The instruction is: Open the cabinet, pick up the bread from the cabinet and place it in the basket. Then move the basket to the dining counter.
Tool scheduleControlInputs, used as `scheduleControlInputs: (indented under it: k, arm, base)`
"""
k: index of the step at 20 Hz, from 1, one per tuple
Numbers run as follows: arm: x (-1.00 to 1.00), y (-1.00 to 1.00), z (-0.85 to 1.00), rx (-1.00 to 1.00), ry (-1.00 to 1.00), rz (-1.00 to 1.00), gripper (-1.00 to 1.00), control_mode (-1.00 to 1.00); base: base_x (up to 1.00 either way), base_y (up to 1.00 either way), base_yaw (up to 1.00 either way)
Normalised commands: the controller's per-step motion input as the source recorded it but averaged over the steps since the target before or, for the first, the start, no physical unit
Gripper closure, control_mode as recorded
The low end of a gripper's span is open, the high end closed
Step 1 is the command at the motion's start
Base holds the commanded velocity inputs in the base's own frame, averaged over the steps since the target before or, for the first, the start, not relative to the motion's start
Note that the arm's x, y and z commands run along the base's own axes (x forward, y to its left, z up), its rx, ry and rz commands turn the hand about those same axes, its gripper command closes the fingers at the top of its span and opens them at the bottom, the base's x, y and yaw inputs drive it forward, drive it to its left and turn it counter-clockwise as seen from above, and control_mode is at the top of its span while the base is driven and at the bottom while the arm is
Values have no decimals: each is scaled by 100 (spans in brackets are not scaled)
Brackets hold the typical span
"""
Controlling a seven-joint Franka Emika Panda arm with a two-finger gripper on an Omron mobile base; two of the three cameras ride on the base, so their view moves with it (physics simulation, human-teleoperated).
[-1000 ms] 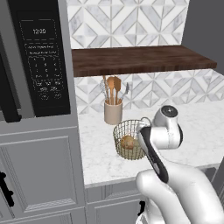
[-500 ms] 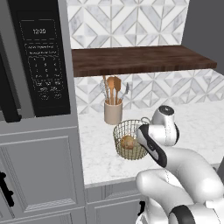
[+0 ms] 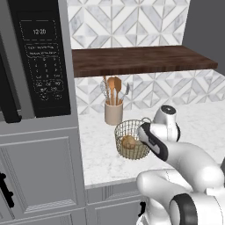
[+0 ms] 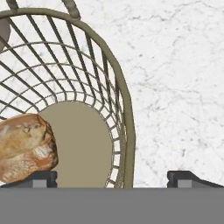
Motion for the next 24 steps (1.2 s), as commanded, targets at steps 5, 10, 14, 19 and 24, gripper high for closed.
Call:
scheduleControlInputs:
  k: [5,10,14,19,24]
  arm:
    - [-7,6,-68,0,0,0,100,-100]
    - [-17,16,-56,0,0,0,100,-100]
    - [-52,0,-2,0,0,1,100,-100]
    - [-24,0,23,1,0,0,100,-100]
    - [-34,0,49,3,-1,0,100,-100]
  base:
    - [0,0,0]
    - [0,0,0]
    - [0,0,0]
    - [0,0,0]
    - [0,0,0]
